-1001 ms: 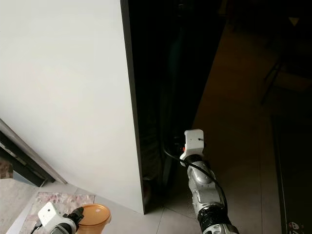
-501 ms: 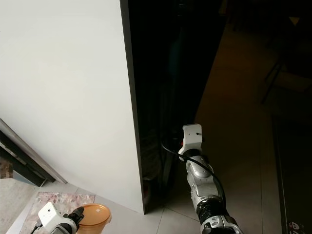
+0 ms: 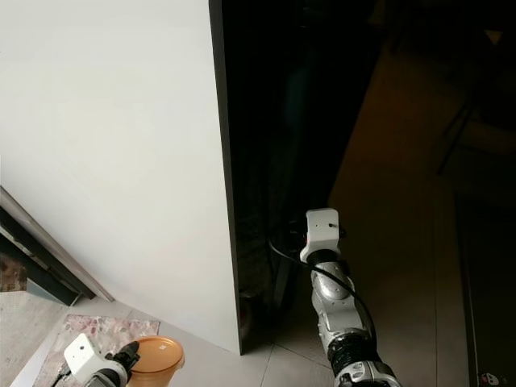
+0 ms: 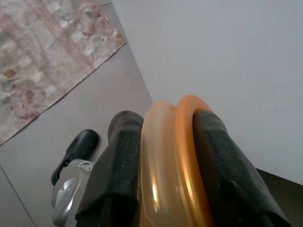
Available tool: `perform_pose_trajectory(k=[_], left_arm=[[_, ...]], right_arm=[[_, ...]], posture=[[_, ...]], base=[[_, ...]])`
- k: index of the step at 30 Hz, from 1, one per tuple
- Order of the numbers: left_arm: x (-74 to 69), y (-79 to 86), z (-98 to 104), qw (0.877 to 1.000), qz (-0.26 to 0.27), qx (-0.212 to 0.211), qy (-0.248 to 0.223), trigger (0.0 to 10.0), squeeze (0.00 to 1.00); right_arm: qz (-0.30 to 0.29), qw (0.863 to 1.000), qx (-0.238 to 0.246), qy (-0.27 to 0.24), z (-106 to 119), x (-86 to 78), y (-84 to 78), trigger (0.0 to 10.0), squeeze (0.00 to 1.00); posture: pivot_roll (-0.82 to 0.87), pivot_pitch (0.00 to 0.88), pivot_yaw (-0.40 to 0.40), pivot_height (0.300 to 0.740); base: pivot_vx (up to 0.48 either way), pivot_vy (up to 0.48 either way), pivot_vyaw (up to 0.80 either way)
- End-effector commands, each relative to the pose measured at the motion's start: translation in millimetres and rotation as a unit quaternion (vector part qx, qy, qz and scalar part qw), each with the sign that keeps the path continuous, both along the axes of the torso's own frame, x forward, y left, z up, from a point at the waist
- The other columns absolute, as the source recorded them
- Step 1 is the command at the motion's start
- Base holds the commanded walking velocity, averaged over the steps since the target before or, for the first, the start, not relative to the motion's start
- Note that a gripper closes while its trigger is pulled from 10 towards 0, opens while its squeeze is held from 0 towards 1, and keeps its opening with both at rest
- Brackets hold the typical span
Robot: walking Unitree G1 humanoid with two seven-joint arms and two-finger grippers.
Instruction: Restocking fridge
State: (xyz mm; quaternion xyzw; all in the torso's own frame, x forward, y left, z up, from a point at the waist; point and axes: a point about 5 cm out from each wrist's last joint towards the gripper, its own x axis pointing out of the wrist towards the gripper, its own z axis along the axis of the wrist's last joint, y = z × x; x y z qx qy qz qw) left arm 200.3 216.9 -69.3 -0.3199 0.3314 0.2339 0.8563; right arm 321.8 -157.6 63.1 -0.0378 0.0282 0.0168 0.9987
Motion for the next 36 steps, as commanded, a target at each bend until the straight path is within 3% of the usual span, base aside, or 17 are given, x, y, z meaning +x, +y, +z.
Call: perform_pose_trajectory(k=[1,4,8,11,15,16,19,20,22,24,29,32,34,36], left_arm=[[-5.9,-2.2,-3.9,1.000,-0.006,0.001,0.014,10.0,0.00],[-6.1,-2.5,-4.1,1.000,-0.007,0.001,0.014,10.0,0.00],[-7.4,-2.1,-4.7,1.000,-0.007,0.002,0.016,10.0,0.00],[-7.4,-2.2,-4.7,1.000,-0.007,0.001,0.016,10.0,0.00],[-7.2,-2.9,-4.7,1.000,-0.008,0.001,0.016,10.0,0.00],[-7.2,-2.9,-4.7,1.000,-0.008,0.001,0.016,10.0,0.00],[-6.1,-4.6,-4.5,1.000,-0.010,0.000,0.016,10.0,0.00],[-6.1,-4.6,-4.5,1.000,-0.010,0.000,0.016,10.0,0.00],[-5.6,-5.4,-4.4,1.000,-0.011,0.000,0.015,10.0,0.00],[-5.6,-5.5,-4.4,1.000,-0.011,0.000,0.016,10.0,0.00],[-6.7,-4.3,-4.8,1.000,-0.010,0.002,0.018,10.0,0.00],[-8.0,-2.4,-5.2,1.000,-0.012,0.010,0.023,10.0,0.00],[-8.4,-2.2,-5.3,0.999,-0.016,0.013,0.026,10.0,0.00],[-8.4,-2.2,-5.3,0.999,-0.016,0.013,0.026,10.0,0.00]], right_arm=[[-0.025,0.999,-0.005,0.031,-13.5,-8.5,-12.2,10.0,0.00],[-0.044,0.998,-0.010,0.038,-20.1,-15.2,-19.2,10.0,0.00],[-0.122,0.990,-0.021,0.069,-38.8,-36.4,-46.8,10.0,0.00],[-0.148,0.985,-0.019,0.083,-45.4,-44.1,-57.0,10.0,0.00],[-0.224,0.967,-0.033,0.119,-60.5,-69.1,-91.9,10.0,0.00],[-0.224,0.967,-0.033,0.119,-60.5,-69.1,-91.9,10.0,0.00],[-0.282,0.947,-0.048,0.145,-67.3,-86.2,-117.8,10.0,0.00],[-0.282,0.947,-0.048,0.145,-67.3,-86.2,-117.8,10.0,0.00],[-0.320,0.929,-0.038,0.180,-76.8,-100.7,-132.1,10.0,0.00],[-0.319,0.925,-0.028,0.202,-83.5,-105.7,-131.5,10.0,0.00],[-0.259,0.932,-0.007,0.254,-100.2,-108.9,-110.6,10.0,0.00],[-0.200,0.935,0.012,0.292,-112.7,-111.3,-88.6,10.0,0.00],[-0.136,0.930,0.026,0.340,-125.0,-117.3,-67.9,10.0,0.00],[-0.114,0.928,0.026,0.354,-128.3,-119.4,-61.9,10.0,0.00]], posture=[[0.01,0.072,-0.020,0.740],[0.01,0.074,-0.021,0.740],[0.00,0.075,-0.022,0.740],[0.00,0.075,-0.022,0.740],[0.00,0.075,-0.022,0.740],[0.00,0.075,-0.022,0.740],[-0.01,0.075,-0.024,0.740],[-0.01,0.075,-0.024,0.740],[-0.01,0.075,-0.024,0.740],[-0.01,0.074,-0.025,0.740],[-0.01,0.074,-0.024,0.740],[-0.01,0.074,-0.019,0.740],[0.00,0.076,-0.016,0.740],[0.00,0.076,-0.016,0.740]], base=[[0.000,0.000,0.00],[0.000,0.000,0.00],[0.000,0.000,0.00],[0.000,0.000,0.00],[0.000,0.000,0.00],[0.000,0.000,0.00],[0.000,0.000,0.00],[0.000,0.000,0.00],[0.000,0.000,0.00],[0.000,0.000,0.00],[0.000,0.000,0.00],[0.000,0.000,0.00],[0.000,0.000,0.00],[0.000,0.000,0.00]])
